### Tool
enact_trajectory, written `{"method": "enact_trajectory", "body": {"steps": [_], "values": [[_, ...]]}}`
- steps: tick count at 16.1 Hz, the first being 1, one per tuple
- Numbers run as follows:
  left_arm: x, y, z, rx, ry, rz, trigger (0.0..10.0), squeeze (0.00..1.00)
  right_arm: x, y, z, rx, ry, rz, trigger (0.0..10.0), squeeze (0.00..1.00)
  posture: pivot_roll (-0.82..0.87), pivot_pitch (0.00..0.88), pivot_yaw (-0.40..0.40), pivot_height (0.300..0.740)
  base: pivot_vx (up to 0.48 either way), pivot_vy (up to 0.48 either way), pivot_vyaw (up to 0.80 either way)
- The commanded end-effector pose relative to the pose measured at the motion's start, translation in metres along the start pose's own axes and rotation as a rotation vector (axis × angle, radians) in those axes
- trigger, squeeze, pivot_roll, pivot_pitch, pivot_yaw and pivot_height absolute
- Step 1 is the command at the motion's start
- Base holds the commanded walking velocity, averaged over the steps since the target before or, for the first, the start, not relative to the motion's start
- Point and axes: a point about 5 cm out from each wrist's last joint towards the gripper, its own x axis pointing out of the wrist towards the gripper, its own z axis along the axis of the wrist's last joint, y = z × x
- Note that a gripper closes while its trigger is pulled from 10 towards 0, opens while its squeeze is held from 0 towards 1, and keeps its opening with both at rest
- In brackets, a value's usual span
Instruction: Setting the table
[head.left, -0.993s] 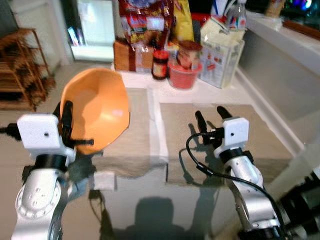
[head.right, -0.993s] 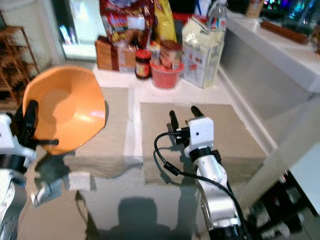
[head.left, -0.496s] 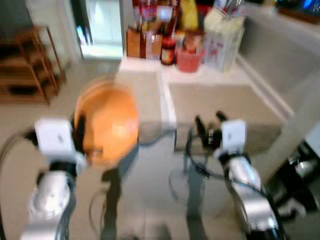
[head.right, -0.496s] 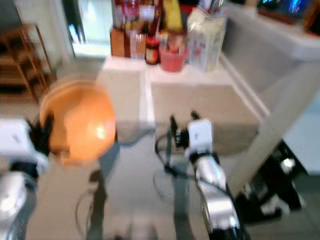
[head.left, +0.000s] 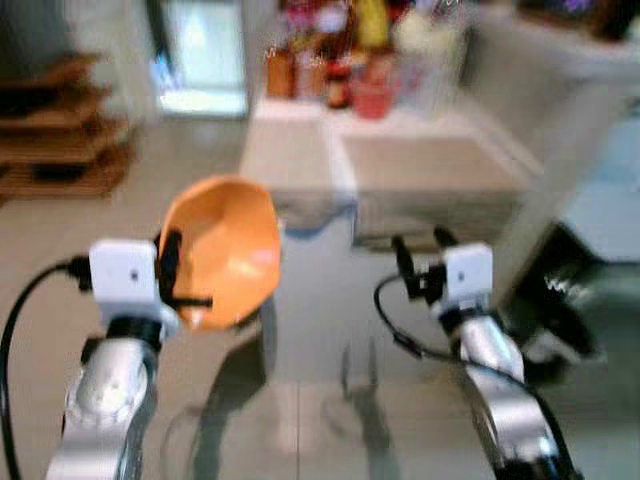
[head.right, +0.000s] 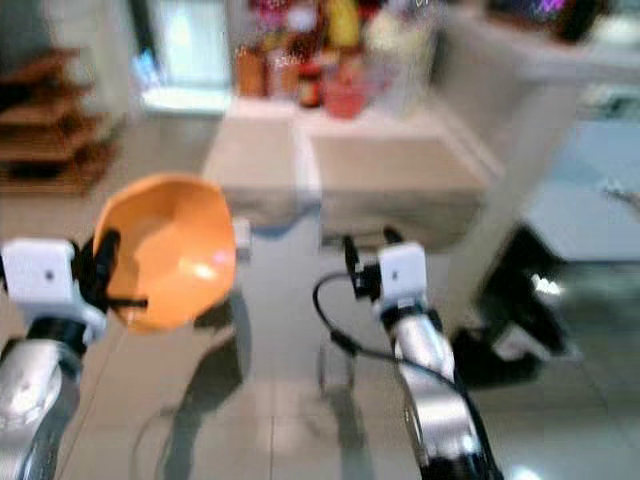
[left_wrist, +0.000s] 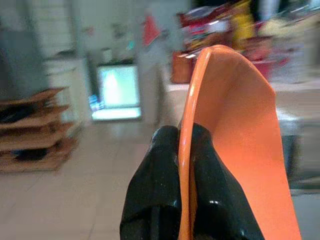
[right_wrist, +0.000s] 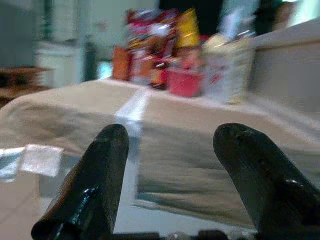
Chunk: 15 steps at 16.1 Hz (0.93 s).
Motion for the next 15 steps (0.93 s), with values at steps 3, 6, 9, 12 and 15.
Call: {"method": "enact_trajectory", "body": {"steps": [3,6,9,12,15], "values": [[0.0,-0.007,0.002,0.01,-0.016,-0.024,0.0,0.0,0.0,-0.002,-0.002,0.002,0.013,-0.007,10.0,0.0,0.06,0.0,-0.045,0.74,0.0,-0.16,0.0],[-0.001,-0.007,-0.01,-0.013,0.04,0.011,0.0,0.0,0.004,0.001,-0.002,0.004,0.018,0.011,10.0,0.0,0.06,0.0,-0.045,0.74,0.0,-0.48,0.0],[0.0,-0.004,-0.022,-0.014,0.096,0.088,0.0,0.0,0.005,0.007,-0.004,0.009,0.027,0.035,10.0,0.0,0.07,0.0,-0.045,0.74,0.0,-0.16,0.0],[0.001,-0.004,-0.025,-0.023,0.107,0.103,0.0,0.0,0.005,0.007,-0.004,0.01,0.03,0.037,10.0,0.0,0.07,0.0,-0.044,0.74,0.0,-0.16,0.0],[0.004,-0.006,-0.027,-0.006,0.116,0.114,0.0,0.0,0.004,0.008,-0.005,0.01,0.036,0.041,10.0,0.0,0.06,0.0,-0.041,0.74,0.0,-0.48,0.0]]}}
